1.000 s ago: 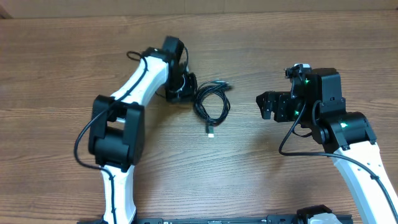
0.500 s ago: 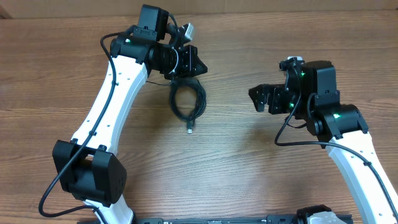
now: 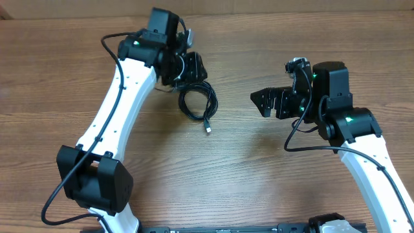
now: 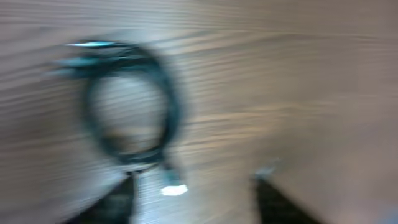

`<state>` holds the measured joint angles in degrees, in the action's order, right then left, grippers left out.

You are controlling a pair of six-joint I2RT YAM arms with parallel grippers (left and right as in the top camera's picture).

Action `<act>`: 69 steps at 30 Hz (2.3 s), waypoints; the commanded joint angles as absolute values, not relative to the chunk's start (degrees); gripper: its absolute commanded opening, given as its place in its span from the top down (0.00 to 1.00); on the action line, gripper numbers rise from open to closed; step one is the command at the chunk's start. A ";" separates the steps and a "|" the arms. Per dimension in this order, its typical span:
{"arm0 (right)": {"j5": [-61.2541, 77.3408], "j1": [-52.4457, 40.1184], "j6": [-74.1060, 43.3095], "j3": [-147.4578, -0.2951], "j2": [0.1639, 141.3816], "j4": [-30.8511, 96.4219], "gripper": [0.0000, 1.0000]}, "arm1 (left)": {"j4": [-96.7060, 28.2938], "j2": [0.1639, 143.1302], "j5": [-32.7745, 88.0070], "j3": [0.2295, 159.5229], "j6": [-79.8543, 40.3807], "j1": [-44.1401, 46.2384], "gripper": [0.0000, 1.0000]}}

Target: Untangle cables

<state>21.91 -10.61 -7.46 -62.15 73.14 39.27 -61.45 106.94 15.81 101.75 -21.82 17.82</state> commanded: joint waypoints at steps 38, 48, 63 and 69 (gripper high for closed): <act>12.91 -10.87 -7.40 -63.81 76.64 43.88 0.00 | -68.20 130.65 -3.68 105.47 -22.85 22.24 0.96; 21.50 -10.87 -7.38 -63.81 76.64 42.04 0.00 | -74.98 123.98 16.71 118.52 -18.20 16.47 0.96; 36.01 -12.75 -10.66 -63.81 77.78 27.38 0.00 | -76.29 118.72 29.47 119.42 -18.00 16.53 0.96; 35.46 -14.48 -10.66 -63.81 81.49 26.59 0.00 | -76.49 115.50 29.45 119.42 -18.00 16.53 0.96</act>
<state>35.20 -13.32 -10.50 -62.15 79.18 27.35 -76.38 120.55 26.83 118.19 -19.27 16.29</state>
